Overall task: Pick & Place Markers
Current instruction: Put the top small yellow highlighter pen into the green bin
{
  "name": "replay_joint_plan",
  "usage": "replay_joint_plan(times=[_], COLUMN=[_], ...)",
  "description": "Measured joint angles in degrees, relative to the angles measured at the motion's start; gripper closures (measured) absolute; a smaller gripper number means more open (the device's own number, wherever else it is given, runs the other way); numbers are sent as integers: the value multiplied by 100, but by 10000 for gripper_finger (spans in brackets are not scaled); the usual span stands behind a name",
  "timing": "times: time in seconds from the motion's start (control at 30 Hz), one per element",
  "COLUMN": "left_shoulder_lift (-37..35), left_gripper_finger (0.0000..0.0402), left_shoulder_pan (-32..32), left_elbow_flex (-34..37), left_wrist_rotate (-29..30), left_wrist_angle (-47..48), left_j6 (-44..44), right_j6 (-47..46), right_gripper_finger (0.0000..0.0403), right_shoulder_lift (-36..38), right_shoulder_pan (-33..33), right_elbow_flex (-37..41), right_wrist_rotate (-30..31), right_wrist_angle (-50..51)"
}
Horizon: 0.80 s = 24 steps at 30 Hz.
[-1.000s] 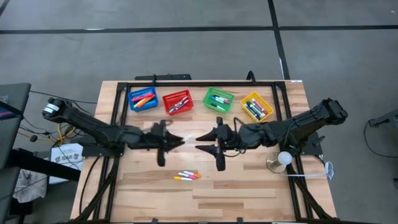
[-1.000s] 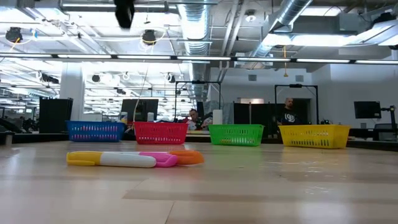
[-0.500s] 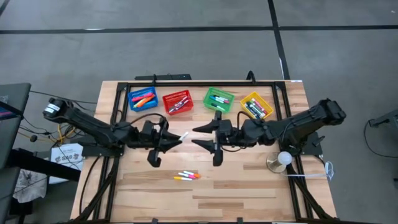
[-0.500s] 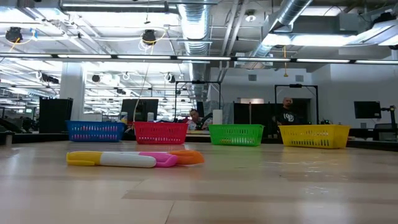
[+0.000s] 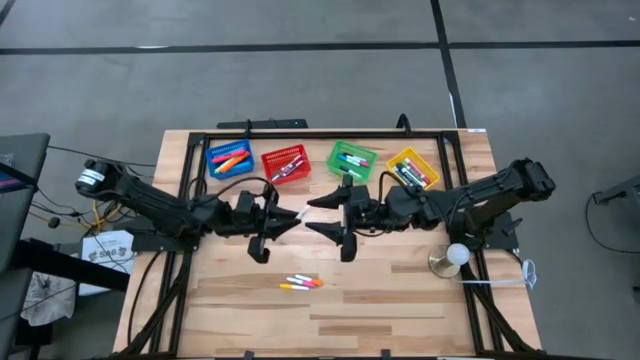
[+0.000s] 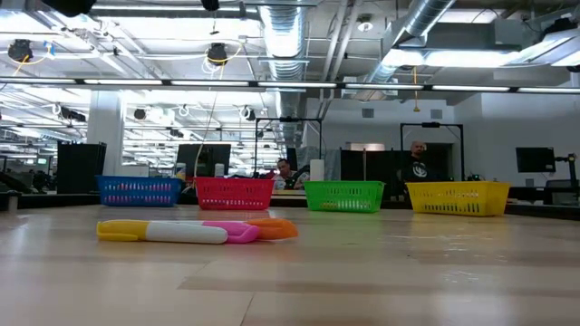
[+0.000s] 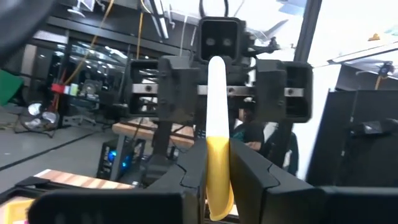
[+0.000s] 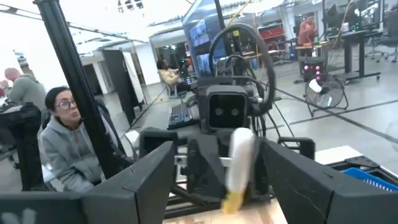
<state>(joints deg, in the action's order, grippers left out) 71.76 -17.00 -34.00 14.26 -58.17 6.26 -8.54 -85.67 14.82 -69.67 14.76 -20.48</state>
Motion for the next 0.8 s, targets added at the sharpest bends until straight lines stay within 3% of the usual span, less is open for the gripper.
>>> replay_joint_plan(times=[0.17,0.33,0.57,0.67,0.8], left_shoulder_lift=[270,686,857,857,857], left_gripper_finger=[350,351,349,350,347], left_shoulder_pan=[181,335,329,330,329], left_elbow_flex=[-168,-615,-804,-804,-804], left_wrist_rotate=[-48,-616,-675,-673,-655], left_wrist_angle=[-108,-133,-135,-133,-133], left_j6=[16,2,-137,-135,-135], right_j6=[9,50,57,57,88], right_gripper_finger=[163,163,169,196,267], right_shoulder_lift=[0,0,2,2,2], right_shoulder_pan=[-71,-155,-185,-185,-185], right_elbow_flex=[0,0,0,0,0], right_wrist_rotate=[-26,-26,23,26,22], right_wrist_angle=[0,34,66,80,73])
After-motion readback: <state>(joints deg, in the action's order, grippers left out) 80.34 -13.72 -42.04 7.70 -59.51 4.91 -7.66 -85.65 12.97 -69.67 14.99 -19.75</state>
